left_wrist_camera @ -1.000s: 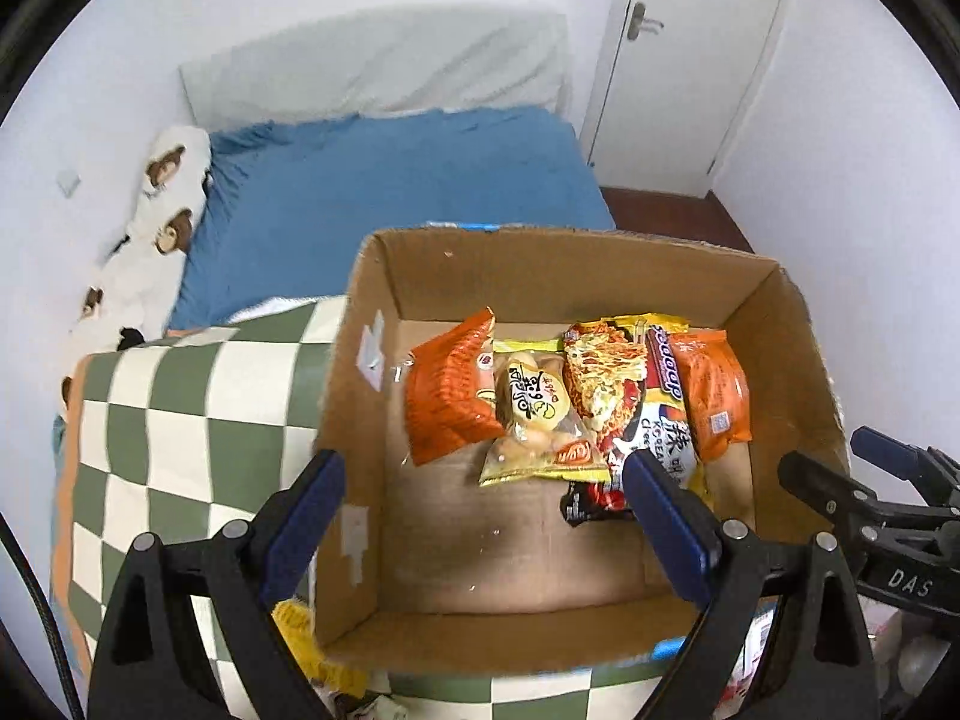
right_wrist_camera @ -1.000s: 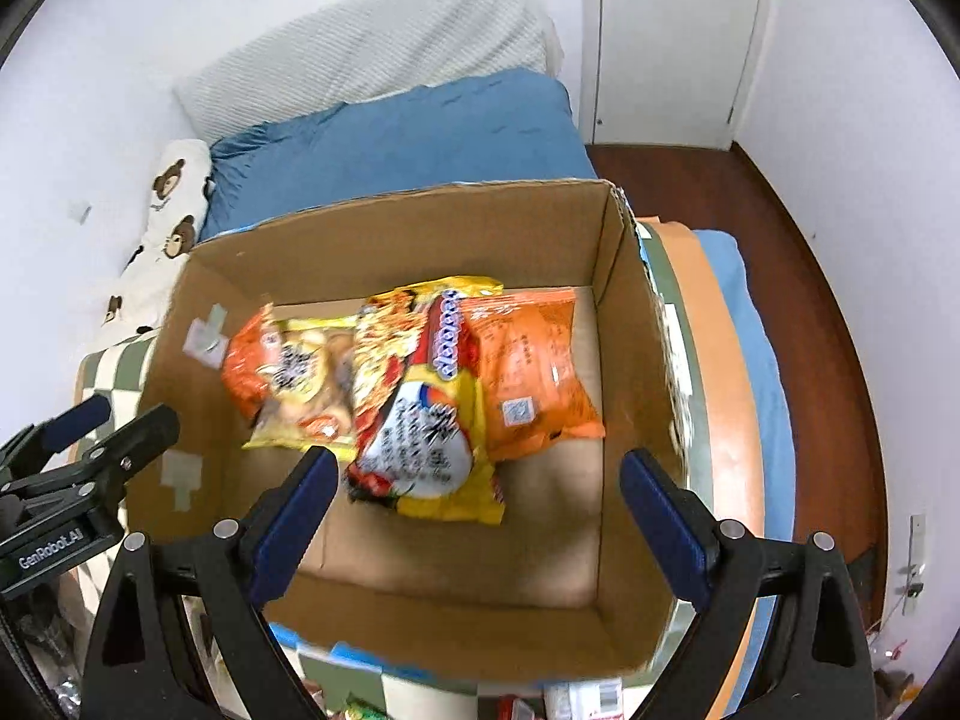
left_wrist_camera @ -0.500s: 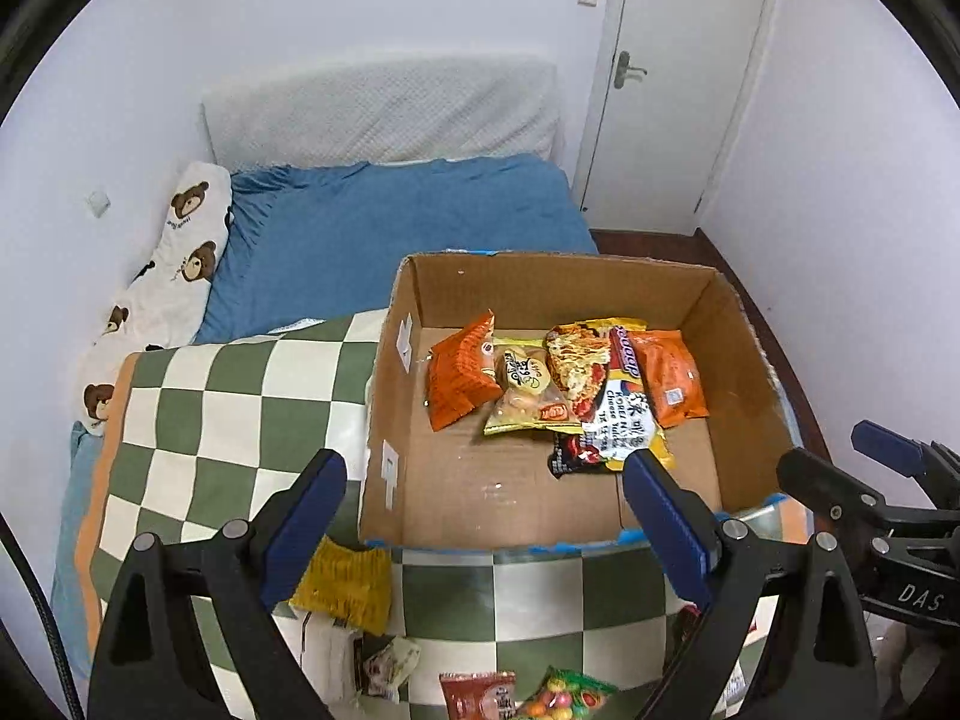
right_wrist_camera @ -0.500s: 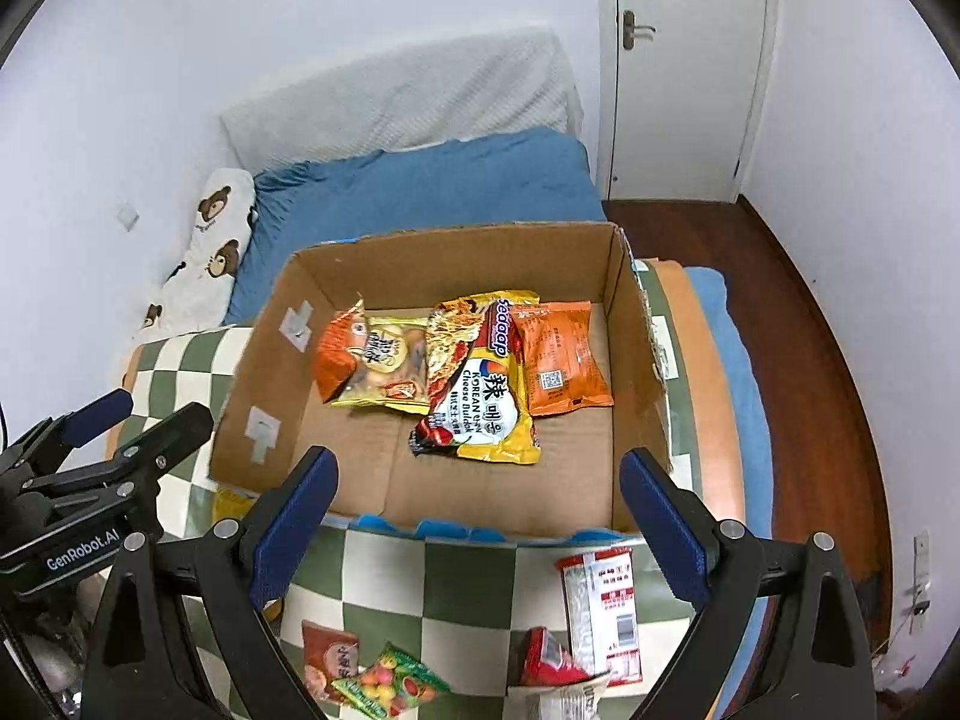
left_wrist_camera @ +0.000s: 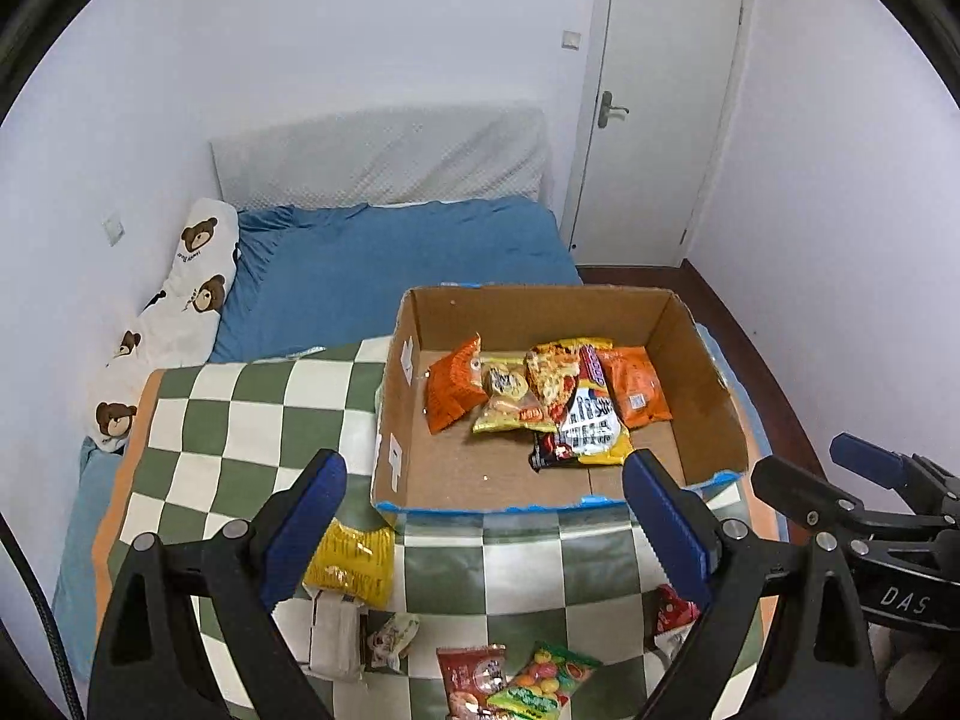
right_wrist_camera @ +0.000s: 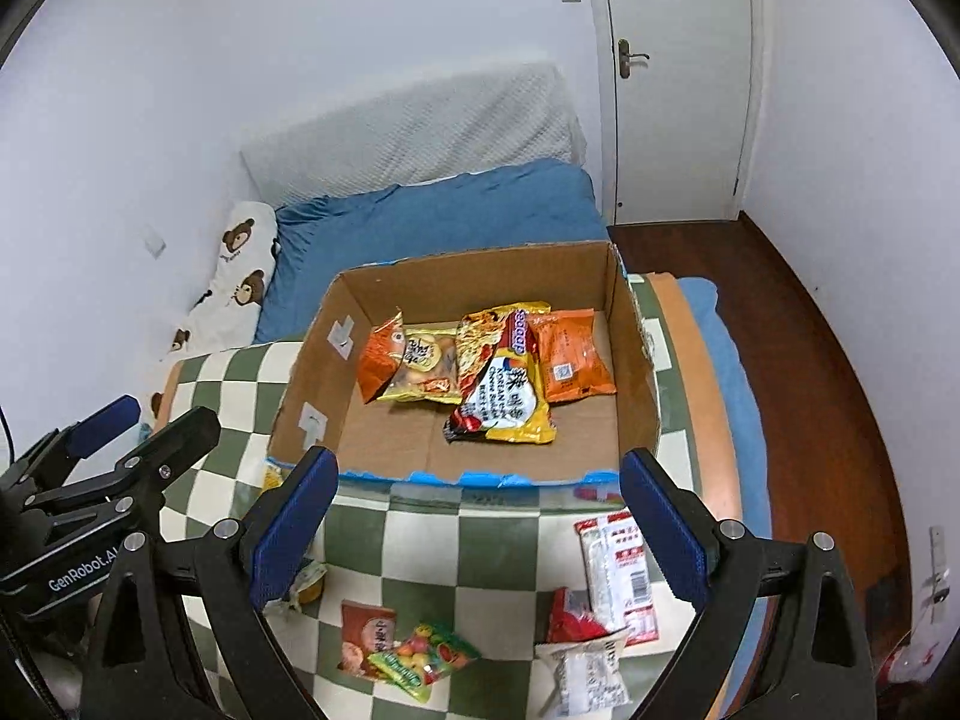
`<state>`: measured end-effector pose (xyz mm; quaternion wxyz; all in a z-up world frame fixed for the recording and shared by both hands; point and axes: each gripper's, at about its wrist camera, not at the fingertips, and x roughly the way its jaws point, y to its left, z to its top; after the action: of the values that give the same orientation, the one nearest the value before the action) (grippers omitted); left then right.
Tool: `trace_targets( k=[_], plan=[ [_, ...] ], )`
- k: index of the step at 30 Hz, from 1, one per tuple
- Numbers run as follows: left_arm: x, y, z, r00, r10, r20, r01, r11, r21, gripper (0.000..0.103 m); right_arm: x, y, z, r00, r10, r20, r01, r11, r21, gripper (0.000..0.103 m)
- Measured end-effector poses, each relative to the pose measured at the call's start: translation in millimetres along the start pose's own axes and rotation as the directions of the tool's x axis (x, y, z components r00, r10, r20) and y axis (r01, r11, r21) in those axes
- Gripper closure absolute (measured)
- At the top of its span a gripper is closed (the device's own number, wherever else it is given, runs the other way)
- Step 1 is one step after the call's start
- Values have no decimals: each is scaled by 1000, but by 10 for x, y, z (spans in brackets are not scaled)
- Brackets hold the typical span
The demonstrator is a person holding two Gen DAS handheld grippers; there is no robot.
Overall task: Organize snacks
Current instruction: 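Grasp the green candy bag with left tool while right tool grasps white packet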
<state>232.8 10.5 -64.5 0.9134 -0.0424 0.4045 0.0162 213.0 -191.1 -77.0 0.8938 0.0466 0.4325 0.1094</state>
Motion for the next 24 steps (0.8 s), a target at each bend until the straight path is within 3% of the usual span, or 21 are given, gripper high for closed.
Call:
trace_targets(
  k=[6, 10, 15, 19, 21, 24],
  plan=[
    [124, 107, -321, 995, 4, -103, -7, 999, -31, 9, 33, -163, -259, 998, 34, -61, -30, 998, 62, 6],
    [363, 192, -743, 972, 3, -236, -14, 999, -44, 9, 245, -428, -664, 985, 28, -168, -7, 992, 124, 6],
    [834, -55, -1332, 910, 24, -413, 19, 995, 100, 9, 612, -764, -1209, 948, 5, -319, 52, 984, 172, 6],
    [1258, -443, -1669, 847, 3, -532, 127, 970, 209, 9, 871, -992, -1550, 914, -25, -405, 103, 980, 172, 6],
    [1479, -638, -1813, 817, 28, -575, 154, 952, 264, 9, 1010, -1084, -1666, 896, -27, -443, 116, 978, 175, 6],
    [1698, -835, -1942, 796, 48, -603, 178, 934, 310, 15, 1192, -1101, -1751, 881, -40, -472, 119, 983, 139, 6]
  ],
)
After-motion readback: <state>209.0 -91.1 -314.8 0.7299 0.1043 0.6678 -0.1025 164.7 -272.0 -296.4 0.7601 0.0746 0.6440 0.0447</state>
